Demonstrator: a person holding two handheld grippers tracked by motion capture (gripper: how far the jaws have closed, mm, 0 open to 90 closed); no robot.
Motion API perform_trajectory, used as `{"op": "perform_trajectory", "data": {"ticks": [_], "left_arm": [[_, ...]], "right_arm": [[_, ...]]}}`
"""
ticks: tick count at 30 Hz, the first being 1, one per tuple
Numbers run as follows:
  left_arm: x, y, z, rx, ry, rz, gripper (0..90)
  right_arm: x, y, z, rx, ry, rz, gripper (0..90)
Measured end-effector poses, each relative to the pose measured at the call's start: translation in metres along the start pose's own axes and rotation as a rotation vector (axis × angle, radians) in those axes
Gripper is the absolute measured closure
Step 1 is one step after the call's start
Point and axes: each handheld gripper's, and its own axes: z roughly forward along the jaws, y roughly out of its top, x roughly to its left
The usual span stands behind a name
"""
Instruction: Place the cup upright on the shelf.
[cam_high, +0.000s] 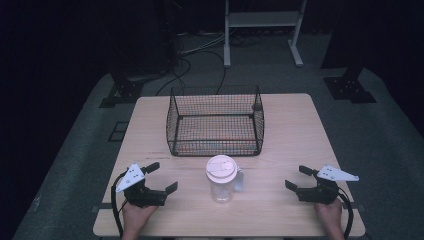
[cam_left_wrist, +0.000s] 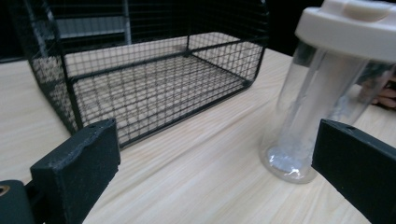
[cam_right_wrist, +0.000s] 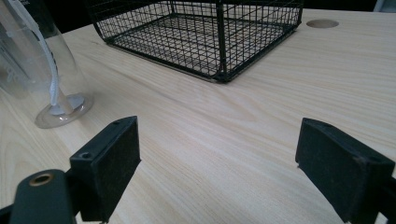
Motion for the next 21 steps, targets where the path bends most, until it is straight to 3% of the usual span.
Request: {"op": "perform_trajectory", "data": {"ticks": [5,9,14,21], "left_arm": [[-0.006,0.01,0.001,0.003,-0.033,0.022,0.1],[-0.014,0.023,0.003,-0.003,-0.082,0.048,0.1],[-0.018,0.029,0.004,-0.008,-0.116,0.054,0.1],[-0.028,0.04,0.005,-0.002,-0.167,0.098,0.1]], "right_arm": [[0.0,0.0,0.0,-0.001,-0.004,-0.004,12.8],[0.0,0.0,0.0,0.0,-0.004,-0.007,12.8],[0.0,0.0,0.0,0.0,0.0,-0.006,12.8],[0.0,0.0,0.001,0.003,0.0,-0.01,12.8]]}}
